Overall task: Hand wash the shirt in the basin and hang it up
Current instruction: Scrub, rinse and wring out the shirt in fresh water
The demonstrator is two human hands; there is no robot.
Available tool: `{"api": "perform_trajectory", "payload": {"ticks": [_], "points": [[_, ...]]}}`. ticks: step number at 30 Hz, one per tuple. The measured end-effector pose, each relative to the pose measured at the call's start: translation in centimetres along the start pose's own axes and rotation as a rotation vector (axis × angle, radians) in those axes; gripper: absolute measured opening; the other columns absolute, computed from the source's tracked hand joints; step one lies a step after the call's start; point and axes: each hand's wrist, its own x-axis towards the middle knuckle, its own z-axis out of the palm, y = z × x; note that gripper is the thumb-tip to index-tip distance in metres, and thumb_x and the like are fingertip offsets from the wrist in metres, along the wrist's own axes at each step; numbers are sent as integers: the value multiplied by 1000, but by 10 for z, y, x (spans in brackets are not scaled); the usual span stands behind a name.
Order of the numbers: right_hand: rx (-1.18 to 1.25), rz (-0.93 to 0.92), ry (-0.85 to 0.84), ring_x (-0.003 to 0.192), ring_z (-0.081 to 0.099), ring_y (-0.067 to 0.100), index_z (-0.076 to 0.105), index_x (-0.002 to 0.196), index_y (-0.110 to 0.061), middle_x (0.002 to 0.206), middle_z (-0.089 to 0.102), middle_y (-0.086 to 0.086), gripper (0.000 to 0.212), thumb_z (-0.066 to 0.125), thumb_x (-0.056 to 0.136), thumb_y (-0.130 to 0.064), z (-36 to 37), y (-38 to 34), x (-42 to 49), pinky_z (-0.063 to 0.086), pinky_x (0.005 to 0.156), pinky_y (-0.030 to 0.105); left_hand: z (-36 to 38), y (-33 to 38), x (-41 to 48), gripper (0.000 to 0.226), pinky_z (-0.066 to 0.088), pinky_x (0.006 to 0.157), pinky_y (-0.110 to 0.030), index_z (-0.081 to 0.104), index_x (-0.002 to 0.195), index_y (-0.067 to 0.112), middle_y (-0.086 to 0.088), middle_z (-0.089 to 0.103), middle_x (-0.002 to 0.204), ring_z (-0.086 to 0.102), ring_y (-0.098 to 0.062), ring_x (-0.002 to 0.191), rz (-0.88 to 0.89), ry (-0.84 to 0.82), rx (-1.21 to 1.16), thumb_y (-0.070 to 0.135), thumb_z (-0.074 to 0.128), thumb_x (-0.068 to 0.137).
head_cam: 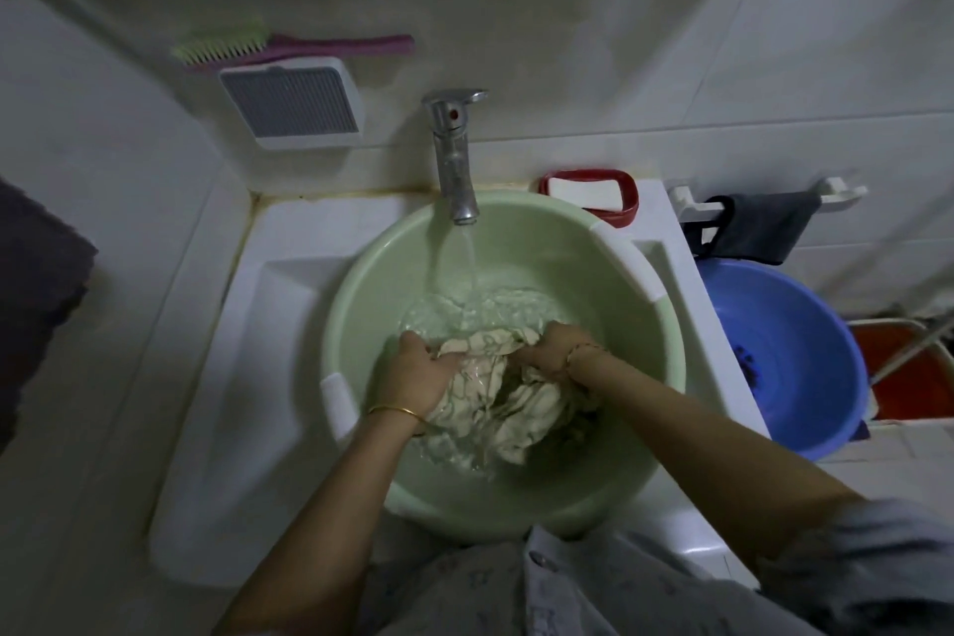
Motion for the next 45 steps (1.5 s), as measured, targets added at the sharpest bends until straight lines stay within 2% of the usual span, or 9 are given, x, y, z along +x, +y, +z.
{"api": "perform_trajectory", "payload": {"ticks": [5,10,15,20,26,31,38,42,45], "points": [[-89,24,297,127,39,34,20,142,-23,143,33,13,77,55,83,-59,14,-2,-2,40,96,47,8,-6,-11,69,41,98,-43,40,137,12,-24,44,129,45,-40,118,313,215,105,50,53,81],[-463,-112,229,142,-6,45,-22,146,-29,156,-22,10,73,25,96,-55,63,-13,4,18,109,65,33,-3,-13,70,11,114,-54,-7,149,36,-11,-8,158,3,-41,142,221,-196,561,56,31,93],[-862,-324,198,140,-1,50,-22,146,-27,155,-23,13,73,22,96,-57,61,-4,30,28,100,64,27,-8,-6,72,16,113,-48,-4,149,34,-14,6,154,12,-41,138,141,-214,633,38,42,94],[-399,-4,347,126,37,42,-21,146,-32,154,7,18,84,47,95,-30,53,-8,29,51,85,47,6,17,-2,70,48,89,-32,28,143,40,-3,41,140,53,-20,109,-2,-282,-142,31,64,84],[315,-133,255,90,59,23,62,105,-15,104,64,8,36,54,90,-46,42,-23,-10,45,74,29,2,52,5,50,50,81,-38,71,91,6,-18,69,92,63,-31,86,-680,-389,-1359,52,58,81],[194,-173,356,65,52,17,50,65,-25,67,55,-4,46,38,91,-60,31,-57,-38,33,52,26,4,51,2,61,48,86,-35,70,77,6,-14,69,72,64,-26,75,-573,-427,-1280,60,44,87],[44,-41,394,85,62,27,66,95,-17,97,68,9,40,33,99,-40,18,-54,-9,42,69,27,1,56,-7,45,36,40,-16,56,50,16,1,53,42,49,-12,38,-420,-438,-896,23,44,93],[-56,14,345,90,59,25,60,97,-19,110,60,7,42,29,99,-48,2,-32,11,50,80,37,0,57,-12,37,46,72,-30,64,103,-1,-21,66,101,63,-33,95,-190,-353,-469,29,42,96],[-38,-33,279,118,45,33,47,129,-23,134,43,8,43,43,94,-48,-14,-28,10,42,97,47,-6,51,-5,24,44,72,-34,55,96,8,-9,62,81,61,-32,89,-71,-219,-289,32,51,91]]}}
